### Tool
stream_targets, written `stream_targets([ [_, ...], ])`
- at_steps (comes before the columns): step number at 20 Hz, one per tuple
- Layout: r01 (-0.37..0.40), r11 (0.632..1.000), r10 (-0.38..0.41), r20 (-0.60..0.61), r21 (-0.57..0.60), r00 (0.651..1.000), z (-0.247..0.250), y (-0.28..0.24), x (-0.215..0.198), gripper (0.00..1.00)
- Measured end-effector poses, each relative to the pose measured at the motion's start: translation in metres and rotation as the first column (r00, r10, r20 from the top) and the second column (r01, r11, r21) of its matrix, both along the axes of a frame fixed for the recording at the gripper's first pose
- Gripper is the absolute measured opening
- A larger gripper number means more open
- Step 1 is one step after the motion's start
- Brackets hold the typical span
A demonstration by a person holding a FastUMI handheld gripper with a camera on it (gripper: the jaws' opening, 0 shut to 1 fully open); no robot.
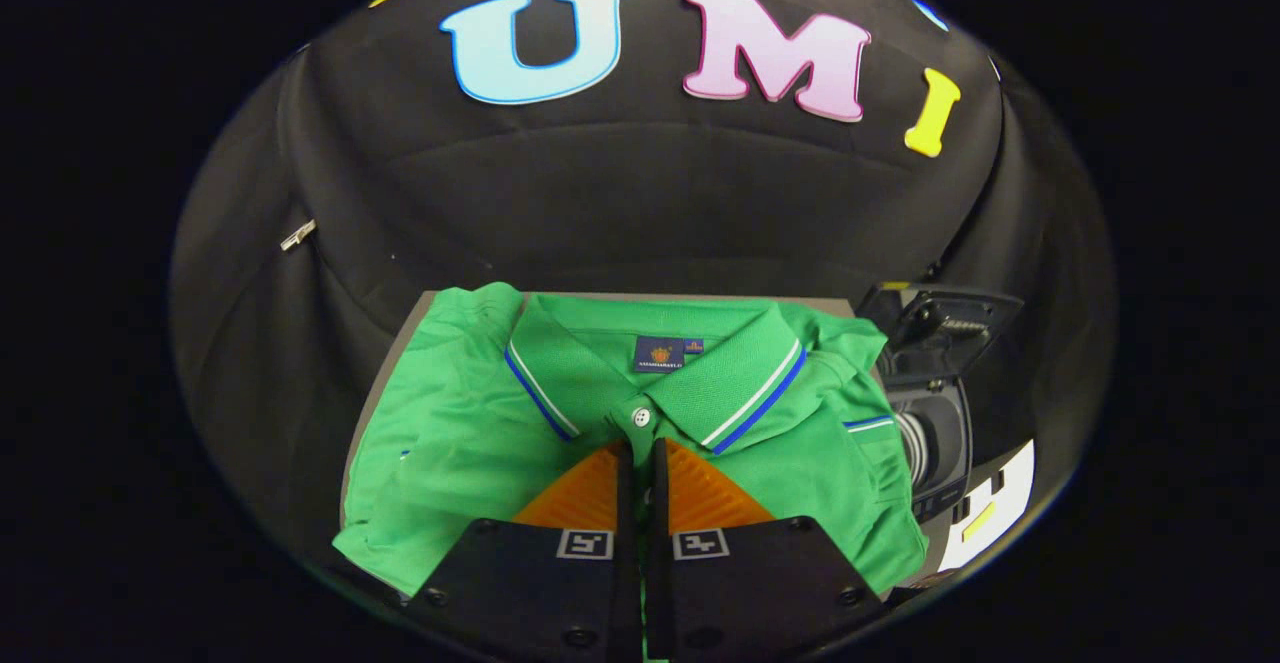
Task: Put the clothes into the washing machine and then close the washing machine lid.
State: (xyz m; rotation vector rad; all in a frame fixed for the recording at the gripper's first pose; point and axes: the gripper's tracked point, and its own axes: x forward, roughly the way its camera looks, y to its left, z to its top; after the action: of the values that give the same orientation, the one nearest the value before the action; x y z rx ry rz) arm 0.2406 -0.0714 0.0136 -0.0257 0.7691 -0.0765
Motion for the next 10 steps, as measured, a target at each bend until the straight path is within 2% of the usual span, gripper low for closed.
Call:
stream_targets([
  [5, 0.007, 1.000, -0.003, 0.201, -0.019, 0.980, 0.042, 0.002, 0.000, 0.07],
  [6, 0.036, 0.998, -0.024, 0.205, -0.053, 0.978, 0.049, -0.001, -0.004, 0.06],
  [8, 0.044, 0.999, -0.038, 0.188, -0.028, 0.981, 0.043, 0.015, -0.008, 0.06],
  [10, 0.041, 0.997, -0.032, 0.157, -0.058, 0.987, 0.037, 0.021, -0.011, 0.06],
])
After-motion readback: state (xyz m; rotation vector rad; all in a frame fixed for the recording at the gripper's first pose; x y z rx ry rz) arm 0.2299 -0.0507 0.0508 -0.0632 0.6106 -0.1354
